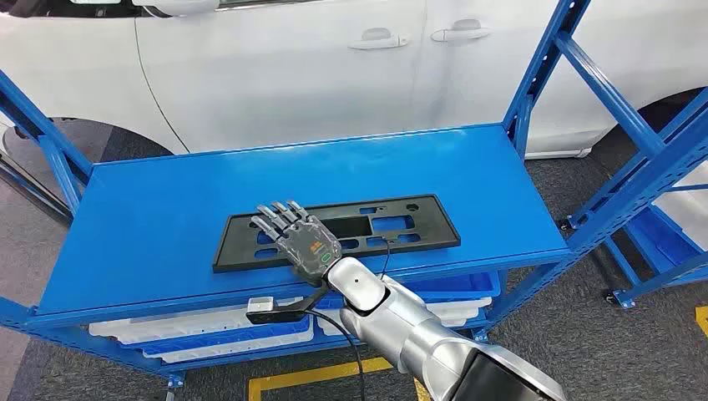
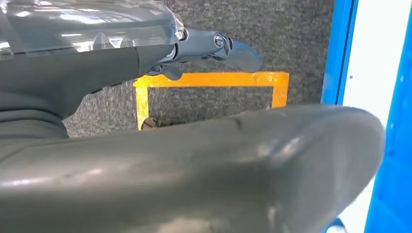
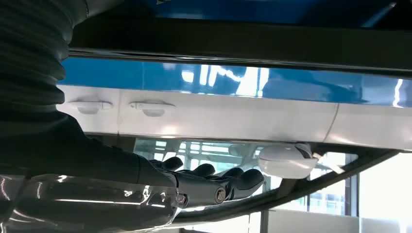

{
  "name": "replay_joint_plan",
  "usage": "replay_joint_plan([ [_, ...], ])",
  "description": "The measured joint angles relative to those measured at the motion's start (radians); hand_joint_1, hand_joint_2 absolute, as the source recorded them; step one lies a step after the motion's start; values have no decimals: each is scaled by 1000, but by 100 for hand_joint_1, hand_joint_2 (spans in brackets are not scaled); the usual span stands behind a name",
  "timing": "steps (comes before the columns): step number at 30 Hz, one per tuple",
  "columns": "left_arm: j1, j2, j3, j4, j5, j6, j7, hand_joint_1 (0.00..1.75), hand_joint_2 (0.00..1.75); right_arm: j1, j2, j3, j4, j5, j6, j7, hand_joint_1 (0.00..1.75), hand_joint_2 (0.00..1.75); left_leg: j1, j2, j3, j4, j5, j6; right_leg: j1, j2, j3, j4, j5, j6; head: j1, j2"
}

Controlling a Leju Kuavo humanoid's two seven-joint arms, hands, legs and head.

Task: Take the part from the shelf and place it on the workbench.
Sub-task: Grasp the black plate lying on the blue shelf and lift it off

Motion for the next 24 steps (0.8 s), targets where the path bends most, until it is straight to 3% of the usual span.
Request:
replay_joint_plan([
  [2, -1, 0, 0, 0, -2, -1, 0, 0, 0, -5, 0, -4, 7, 2, 1, 2, 0, 175, 1, 0, -30, 66, -36, -4, 1, 0, 1, 0, 0, -3, 0, 0],
  [4, 0, 1, 0, 0, -3, -3, 1, 0, 0, -9, -1, -12, 22, 9, 2, 7, 0, 175, 4, 0, -94, 204, -96, -11, 2, -1, 2, 0, -1, -6, 0, 0],
  [5, 1, 1, 0, 0, -4, -2, 1, 0, 0, -9, -2, -14, 29, 14, 3, 12, 0, 175, 5, 0, -119, 251, -107, -14, 3, -1, 2, 1, -2, -7, 0, 0],
  [6, 2, 1, 0, 0, -3, -2, 2, 0, 0, -9, -2, -17, 36, 18, 4, 18, 0, 175, 6, 0, -127, 263, -99, -16, 3, 0, 2, 2, -3, -7, 0, 0],
  [7, 3, 2, 0, 0, -3, -1, 1, 0, 0, -10, -2, -20, 41, 25, 6, 27, 6, 175, 6, 0, -115, 231, -71, -16, 3, 1, 3, 4, -5, -5, 0, 0],
  [9, 3, 2, 1, 0, -1, -1, -2, 0, 0, -13, -2, -27, 50, 41, 18, 60, 18, 175, 6, 1, -53, 97, -3, -13, 2, 3, 5, 8, -9, 1, 0, 0],
  [11, 2, 3, 2, 0, 1, -1, -6, 0, 0, -19, -4, -39, 58, 59, 38, 103, 24, 175, 2, 0, -10, 1, 28, -2, 5, 4, 2, 14, -12, 10, 0, 0],
  [14, 3, 4, 3, 0, 2, -1, -8, 0, 0, -28, -10, -62, 72, 71, 64, 141, 24, 175, -1, -1, -8, -13, 30, 18, 6, 4, -2, 16, -12, 25, 0, 0],
  [16, 4, 4, 4, 0, 3, -1, -8, 0, 0, -35, -14, -74, 79, 72, 69, 146, 24, 175, 2, 0, -8, -17, 34, 31, 4, 3, -16, 47, -35, 35, 0, 0],
  [19, 2, 5, 4, 0, 3, -1, -9, 0, 0, -39, -21, -83, 88, 75, 71, 149, 137, 175, 2, 2, -10, -19, 36, 43, 0, 2, -103, 232, -127, 47, 0, 0],
  [20, 3, 5, 4, 0, 3, -1, -9, 0, 0, -38, -23, -84, 91, 76, 71, 150, 175, 175, 1, 2, -10, -18, 36, 43, -1, 2, -131, 290, -145, 48, 0, 0],
  [21, 3, 5, 4, 0, 3, -1, -9, 0, 0, -38, -25, -85, 95, 76, 75, 152, 175, 175, 0, 1, -11, -17, 36, 43, -1, 2, -143, 313, -144, 48, 0, 0],
  [22, 4, 5, 4, 0, 2, -1, -9, 0, 0, -38, -27, -89, 97, 76, 83, 156, 175, 175, 0, 1, -11, -17, 36, 43, -1, 2, -134, 293, -124, 46, 0, 0],
  [24, 3, 5, 4, 0, 1, -1, -9, 0, 0, -41, -31, -103, 102, 71, 102, 167, 175, 175, -1, -1, -10, -15, 36, 42, 1, 2, -70, 159, -54, 36, 0, 0],
])
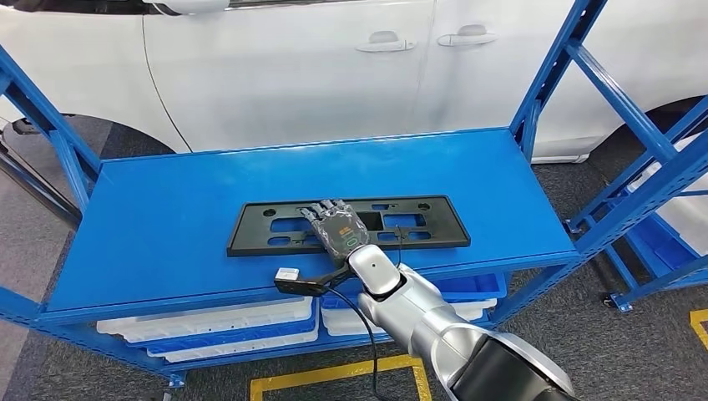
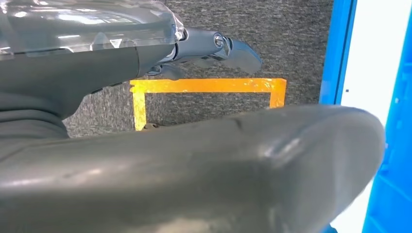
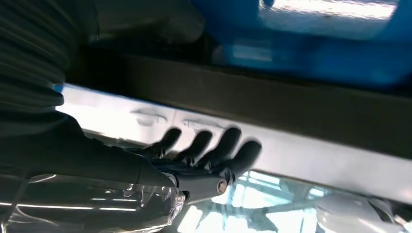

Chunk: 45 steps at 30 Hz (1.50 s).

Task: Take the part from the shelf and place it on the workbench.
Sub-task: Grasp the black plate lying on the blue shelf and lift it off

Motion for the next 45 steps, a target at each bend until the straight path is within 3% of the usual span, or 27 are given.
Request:
replay_joint_plan([
  [2, -1, -1, 0, 0, -3, 0, 0, 0, 0, -5, -7, -20, 4, -3, 11, 5, 175, 175, -4, -1, -2, 3, -1, -6, 5, -1, 54, -115, 40, -10, 0, 0],
  [3, 0, -1, 0, 0, -4, 0, 1, 0, 0, -7, -11, -31, 6, -3, 13, 5, 175, 175, -5, -1, -4, 3, -1, -11, 7, -1, 63, -138, 43, -13, 0, 0],
  [7, -1, 2, 0, 0, -12, -2, 2, 0, 0, -11, -28, -70, 12, -3, 20, 2, 175, 175, -3, 0, -13, 20, -16, -33, 2, -2, 68, -155, 53, -29, 0, 0],
  [8, -3, 3, 0, 0, -14, -3, 2, 0, 0, -12, -29, -77, 14, -2, 19, 0, 175, 175, -2, 0, -28, 56, -38, -38, -2, -3, 70, -160, 56, -33, 0, 0],
  [11, -4, 4, 0, 0, -16, -3, 1, 0, 0, -10, -33, -88, 20, 2, 19, -4, 175, 175, 3, 1, -112, 242, -125, -52, -2, -4, 71, -161, 56, -36, 0, 0],
  [12, -3, 4, 0, 0, -16, -3, 0, 0, 0, -9, -33, -92, 22, 5, 20, -4, 175, 175, 4, 1, -130, 278, -131, -56, -3, -4, 71, -160, 55, -36, 0, 0],
  [13, -3, 5, 0, 0, -16, -3, -1, 0, 0, -9, -34, -95, 24, 8, 20, -4, 175, 175, 6, 1, -130, 276, -118, -58, -3, -4, 71, -159, 54, -35, 0, 0],
  [14, -4, 6, 0, 0, -16, -3, -1, 0, 0, -10, -34, -98, 25, 11, 20, -4, 175, 175, 8, 2, -109, 234, -87, -60, -4, -4, 73, -157, 53, -32, 0, 0],
  [15, -4, 7, 0, 0, -15, -3, -2, 0, 0, -10, -34, -100, 26, 13, 20, -4, 175, 175, 10, 2, -75, 163, -50, -60, -4, -3, 74, -155, 50, -29, 0, 0],
  [17, -6, 8, 0, 0, -15, -5, -4, 0, 0, -13, -34, -105, 27, 16, 20, -5, 175, 175, 9, 2, -16, 41, -8, -53, -1, -1, 72, -147, 45, -19, 0, 0],
  [20, -5, 8, 1, 0, -15, -13, -19, 0, 0, -16, -35, -113, 28, 18, 21, -13, 175, 175, 6, 0, -4, 9, -7, -29, 2, 1, 67, -144, 45, -5, 0, 0],
  [22, -4, 8, 1, 0, -15, -22, -38, 0, 87, -17, -35, -120, 28, 18, 20, -20, 175, 175, 7, 1, -3, 6, -4, -16, 0, 0, 65, -138, 39, 4, 0, 0],
  [24, -5, 8, 1, 0, -15, -27, -56, 0, 175, -19, -35, -126, 28, 18, 19, -30, 175, 175, 8, 1, -3, 3, -1, -6, -3, -1, 45, -91, 7, 11, 0, 0],
  [27, -5, 10, 5, 0, -16, -30, -76, 0, 175, -16, -35, -141, 28, 7, 7, -67, 175, 175, 5, 1, -6, 4, -1, 1, -4, -2, -48, 102, -81, 16, 0, 0],
  [28, -4, 10, 6, 0, -17, -30, -78, 0, 175, -15, -35, -149, 26, -2, -2, -85, 175, 175, 4, 1, -6, 5, -1, 2, -4, -2, -71, 148, -92, 16, 0, 0],
  [29, -3, 11, 8, 0, -17, -30, -79, 0, 175, -14, -35, -158, 23, -14, -11, -104, 175, 175, 4, 0, -6, 6, -1, 2, -4, -2, -76, 155, -82, 15, 0, 0],
  [30, -3, 11, 9, 0, -18, -30, -79, 0, 175, -14, -34, -170, 17, -30, -21, -124, 175, 175, 3, -1, -6, 7, -2, 1, -3, -2, -62, 121, -55, 11, 0, 0],
  [32, -3, 11, 13, 0, -17, -31, -78, 0, 175, -18, -32, -197, -2, -74, -33, -166, 175, 175, 1, -2, -4, 9, -4, -2, 0, -1, 6, -21, 13, -1, 0, 0],
  [34, -2, 11, 19, 0, -13, -37, -79, 0, 175, -16, -29, -233, -42, -184, -33, -274, 175, 175, -1, -2, -5, 10, -6, -10, 6, -2, 53, -121, 45, -10, 0, 0],
  [36, 1, 12, 28, 0, -8, -42, -83, 0, 175, -1, -30, -285, -125, -361, -10, -440, 175, 175, -1, -1, -4, 9, -7, -21, 10, -1, 59, -138, 45, -14, 0, 0],
  [38, 3, 14, 34, 0, -7, -47, -85, 0, 175, 19, -32, -335, -236, -530, 44, -557, 175, 175, 1, 1, -3, 15, -17, -31, 5, -2, 67, -150, 50, -24, 0, 0],
  [41, 3, 16, 38, 0, -8, -57, -79, 0, 175, 39, -36, -365, -325, -671, 114, -615, 175, 175, 1, 1, -9, 41, -40, -39, -2, -5, 79, -164, 55, -32, 0, 0],
  [44, 3, 16, 38, 0, -8, -59, -79, 0, 175, 41, -37, -366, -331, -680, 121, -620, 175, 175, 1, 1, -11, 44, -43, -39, -1, -6, 79, -164, 55, -32, 0, 0],
  [45, 4, 18, 41, 0, -6, -64, -76, 0, 175, 61, -43, -372, -377, -746, 161, -642, 175, 175, 2, 1, -25, 75, -61, -41, -1, -7, 79, -163, 55, -33, 0, 0],
])
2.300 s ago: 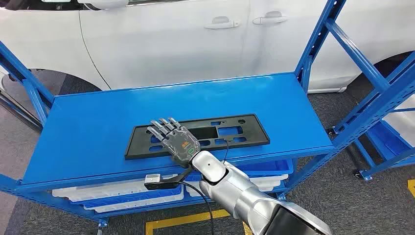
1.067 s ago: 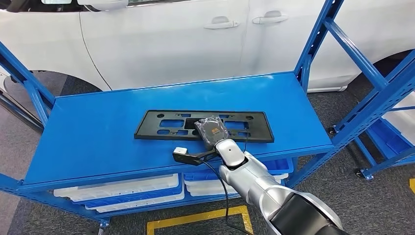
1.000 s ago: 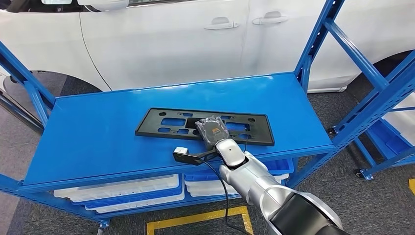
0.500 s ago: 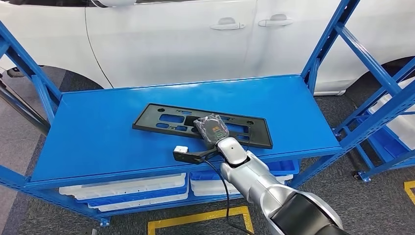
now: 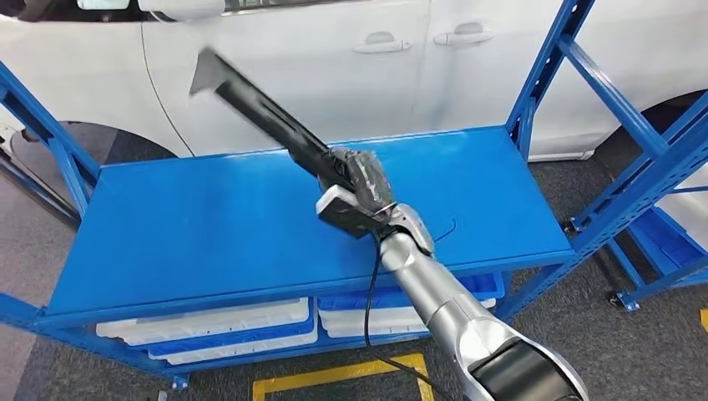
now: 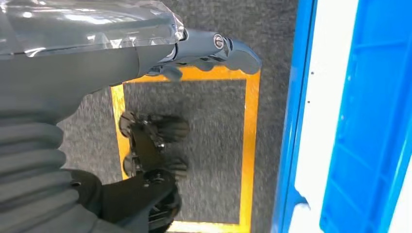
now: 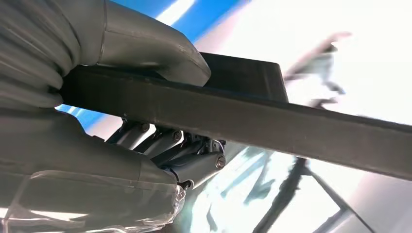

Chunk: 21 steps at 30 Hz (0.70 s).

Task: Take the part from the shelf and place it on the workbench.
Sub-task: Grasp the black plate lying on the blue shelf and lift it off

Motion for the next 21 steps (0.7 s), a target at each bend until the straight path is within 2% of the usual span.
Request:
replay_joint_plan([
  [1, 3, 4, 6, 0, 6, -12, 6, 0, 175, 46, -18, -10, -125, -165, 96, -35, 175, 175, 2, 0, -31, 68, -29, -4, 0, -3, -2, 2, -1, -1, 0, 0],
  [2, 8, 11, 15, 0, 13, -26, 13, 0, 175, 102, -42, -25, -304, -347, 206, -68, 175, 175, 5, 0, -38, 90, -30, -10, -1, -4, -3, 5, -3, 0, 0, 0],
  [3, 12, 20, 27, 0, 21, -38, 19, 0, 175, 168, -68, -45, -521, -542, 350, -102, 175, 175, 6, 0, -30, 79, -25, -12, 0, -4, -5, 12, -8, 5, 0, 0],
  [4, 16, 26, 37, 0, 29, -44, 23, 0, 175, 220, -88, -61, -712, -685, 474, -116, 175, 175, 6, 0, -10, 41, -4, -9, 0, -3, -9, 19, -12, 12, 0, 0],
  [5, 18, 31, 45, 0, 32, -43, 22, 0, 175, 252, -97, -72, -839, -740, 557, -120, 175, 175, 5, -1, 26, -33, 28, -3, 0, 0, -10, 24, -15, 19, 0, 0],
  [6, 21, 33, 51, 0, 35, -40, 21, 0, 175, 277, -99, -78, -924, -787, 636, -124, 175, 175, 3, -2, 40, -62, 31, 6, 1, 2, -11, 27, -16, 26, 0, 0],
  [8, 30, 34, 59, 1, 40, -33, 24, 0, 175, 316, -100, -76, -1023, -869, 728, -126, 175, 175, 6, -1, 41, -64, 35, 20, 0, 2, -12, 32, -23, 35, 0, 0],
  [9, 35, 34, 63, 1, 43, -29, 28, 0, 175, 333, -101, -72, -1058, -905, 756, -124, 175, 175, 7, 1, 41, -66, 39, 27, 0, 2, -18, 52, -40, 40, 0, 0],
  [10, 39, 34, 65, 2, 46, -25, 33, 0, 175, 347, -103, -66, -1085, -932, 776, -122, 175, 175, 8, 2, 41, -68, 43, 33, -1, 3, -33, 90, -68, 45, 0, 0],
  [12, 47, 34, 72, 3, 50, -22, 42, 0, 175, 369, -108, -51, -1115, -959, 793, -117, 175, 175, 6, 4, 34, -68, 48, 40, -3, 2, -87, 219, -141, 50, 0, 0],
  [13, 50, 34, 76, 3, 51, -21, 45, 0, 175, 378, -111, -44, -1120, -964, 796, -116, 175, 175, 5, 5, 29, -67, 50, 42, -3, 2, -112, 281, -167, 52, 0, 0],
  [14, 54, 34, 79, 3, 51, -20, 47, 0, 175, 386, -114, -38, -1123, -966, 797, -115, 175, 175, 4, 5, 25, -66, 52, 43, -3, 2, -124, 316, -176, 52, 0, 0],
  [15, 57, 34, 82, 3, 51, -20, 48, 0, 175, 392, -117, -33, -1125, -967, 797, -114, 175, 175, 4, 5, 20, -64, 55, 42, -3, 2, -116, 311, -167, 51, 0, 0],
  [16, 60, 34, 83, 3, 52, -19, 49, 0, 175, 394, -119, -29, -1127, -967, 798, -114, 175, 175, 4, 4, 17, -63, 58, 41, -3, 2, -86, 263, -141, 49, 0, 0],
  [18, 61, 34, 84, 3, 52, -18, 50, 0, 175, 396, -121, -24, -1133, -968, 799, -114, 175, 175, 2, 1, 11, -60, 64, 34, -2, 3, -1, 116, -87, 41, 0, 0],
  [19, 62, 34, 85, 3, 52, -18, 51, 0, 175, 396, -121, -22, -1136, -968, 799, -114, 175, 175, 1, 0, 9, -60, 67, 29, 1, 3, 27, 63, -71, 36, 0, 0],
  [20, 62, 34, 85, 3, 52, -17, 51, 0, 175, 396, -121, -20, -1139, -969, 800, -114, 175, 175, 0, 0, 7, -59, 71, 23, 3, 4, 39, 36, -64, 31, 0, 0],
  [21, 62, 34, 85, 3, 52, -17, 51, 0, 175, 396, -122, -19, -1140, -969, 800, -114, 175, 175, -1, -1, 5, -60, 76, 17, 7, 4, 37, 32, -62, 26, 0, 0],
])
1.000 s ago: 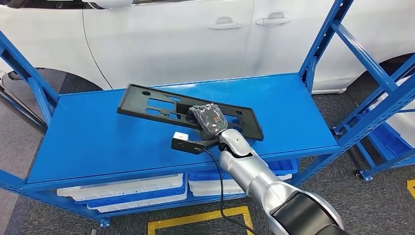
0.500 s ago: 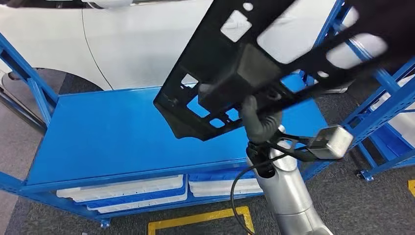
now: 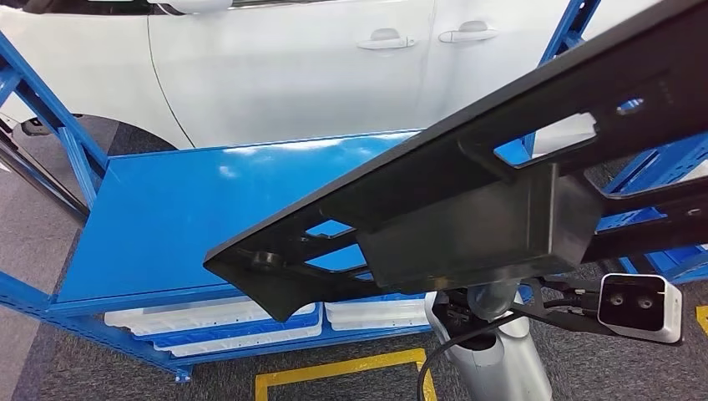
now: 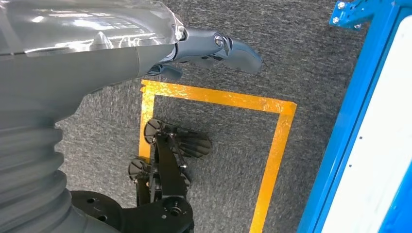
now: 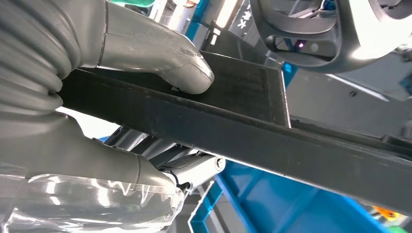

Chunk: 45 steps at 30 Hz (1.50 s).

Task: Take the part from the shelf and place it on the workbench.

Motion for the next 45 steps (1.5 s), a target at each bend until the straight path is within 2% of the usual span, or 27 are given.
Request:
replay_joint_plan([
  [3, 2, 1, 1, 1, 0, 1, 1, 0, 175, 0, -2, 4, -3, -1, 0, 0, 175, 175, 3, 0, -11, 13, -13, -17, -3, -3, -13, -7, 23, -21, 0, 0],
  [5, 2, 2, 1, 2, 0, 2, 2, 0, 175, 0, -2, 7, -3, -2, 0, 0, 175, 175, 5, 1, -44, 97, -87, -24, -6, -6, -30, -13, 42, -33, 0, 0],
  [7, 2, 2, 1, 2, 0, 2, 2, 0, 175, 1, -3, 10, -3, -2, 0, 0, 175, 175, 5, 1, -84, 228, -169, -29, -2, -7, -55, -12, 59, -37, 0, 0],
  [8, 2, 2, 2, 2, 0, 2, 2, 0, 175, 2, -3, 10, -3, -2, 0, 0, 175, 175, 5, 1, -87, 267, -189, -30, 0, -7, -68, -11, 69, -38, 0, 0],
  [9, 2, 2, 2, 2, 0, 2, 2, 0, 175, 2, -4, 11, -3, -2, 0, 0, 175, 175, 5, 1, -71, 269, -193, -29, 1, -7, -81, -9, 78, -38, 0, 0],
  [10, 2, 2, 2, 2, 0, 3, 2, 0, 175, 3, -4, 11, -3, -2, 0, 0, 175, 175, 5, 1, -34, 227, -179, -26, 3, -7, -92, -7, 86, -37, 0, 0],
  [13, -3, 5, 3, 2, 1, 14, 22, 0, 175, 3, -5, 13, -5, -6, 7, 2, 175, 175, -1, 1, 105, 22, -128, -11, 5, -7, -113, -4, 108, -29, 0, 0],
  [15, -4, 8, 6, 2, 5, 31, 57, 0, 175, 4, -6, 16, -6, -9, 15, 8, 175, 175, -10, 0, 126, -24, -115, 2, 3, -8, -115, -7, 124, -17, 0, 0],
  [18, 1, 10, 10, 3, 13, 51, 106, 0, 175, 14, -9, 23, -11, -4, 16, 14, 175, 175, -13, 1, 114, -30, -84, 18, -1, -6, -116, -16, 145, 1, 0, 0],
  [20, 2, 10, 12, 4, 15, 59, 128, 0, 175, 17, -13, 26, -15, 0, 12, 17, 175, 175, -8, 6, 96, -40, -54, 27, -1, -3, -139, 30, 87, 12, 0, 0],
  [22, 3, 9, 16, 5, 16, 71, 148, 0, 175, 17, -20, 27, -17, -3, 8, 23, 175, 175, -8, 9, 65, -43, -26, 32, -6, -2, -178, 155, -26, 21, 0, 0],
  [23, 5, 9, 19, 5, 16, 76, 157, 0, 175, 18, -25, 29, -17, -7, 4, 27, 175, 175, -8, 10, 47, -41, -14, 33, -8, -2, -190, 220, -63, 24, 0, 0],
  [24, 6, 9, 20, 5, 15, 81, 163, 0, 175, 18, -30, 30, -17, -10, -3, 29, 175, 175, -8, 10, 28, -39, -1, 32, -9, -2, -189, 263, -73, 26, 0, 0],
  [26, 10, 8, 22, 5, 12, 82, 167, 0, 175, 27, -36, 33, -17, 6, -35, 21, 175, 175, -7, 11, -8, -34, 21, 28, -12, -2, -133, 247, -37, 26, 0, 0],
  [27, 11, 7, 23, 5, 10, 81, 165, 0, 175, 39, -37, 33, -18, 26, -53, 13, 175, 175, -7, 11, -23, -30, 32, 26, -13, -2, -76, 187, -19, 22, 0, 0],
  [28, 13, 6, 23, 5, 8, 78, 163, 0, 175, 54, -35, 33, -22, 47, -66, 4, 175, 175, -8, 9, -35, -28, 42, 22, -11, -2, -11, 107, -21, 18, 0, 0],
  [30, 17, 5, 23, 5, 4, 76, 164, 0, 175, 89, -30, 29, -34, 81, -53, -7, 175, 175, -8, 7, -44, -26, 60, 12, -6, -1, 72, -9, -41, 6, -1, 0],
  [31, 19, 4, 23, 5, 1, 76, 167, 0, 175, 103, -27, 24, -41, 92, -33, -10, 175, 175, -7, 6, -45, -29, 69, 6, -1, -1, 83, -32, -48, 0, -1, 0],
  [33, 24, 4, 23, 8, -4, 78, 174, 0, 175, 132, -24, 8, -50, 105, 17, -12, 175, 175, -4, 5, -47, -33, 80, -7, -1, -3, 71, -38, -28, -14, -1, 0],
  [35, 29, 2, 22, 11, -8, 78, 180, 0, 175, 160, -20, -12, -53, 110, 65, -11, 175, 175, -2, 4, -67, 8, 23, -16, -5, -6, 47, -43, -1, -30, -1, 0],
  [37, 31, 0, 22, 11, -8, 77, 182, 0, 175, 183, -15, -37, -56, 111, 114, -11, 175, 175, 0, 4, -98, 124, -93, -21, -5, -7, 14, -43, 27, -37, -1, 0],
  [38, 32, 0, 22, 11, -6, 78, 182, 0, 175, 194, -11, -50, -57, 111, 137, -11, 175, 175, 0, 4, -109, 193, -133, -24, -3, -7, -4, -42, 40, -38, -1, 0],
  [39, 32, 0, 22, 11, -5, 78, 181, 0, 175, 204, -8, -64, -58, 111, 159, -11, 175, 175, 0, 4, -108, 243, -145, -26, -2, -8, -22, -40, 53, -37, -1, 0],
  [41, 32, 0, 22, 11, -4, 77, 176, 0, 175, 217, -4, -87, -59, 110, 192, -11, 175, 175, 0, 4, -65, 257, -107, -26, -1, -8, -60, -31, 75, -34, -1, 0],
  [42, 32, 0, 22, 11, -4, 77, 173, 0, 175, 220, -3, -97, -59, 109, 203, -11, 175, 175, 0, 4, -18, 212, -82, -24, 0, -8, -76, -26, 85, -31, -1, 0],
  [43, 30, 1, 22, 11, -5, 76, 170, 0, 175, 222, -1, -106, -60, 107, 211, -12, 175, 175, 0, 4, 40, 139, -82, -19, 0, -8, -89, -20, 93, -28, -1, 0],
  [45, 27, 2, 22, 11, -7, 75, 165, 0, 175, 225, 4, -121, -62, 106, 221, -12, 175, 175, -5, 3, 134, 3, -108, -9, 1, -9, -103, -12, 109, -18, -1, 0],
])
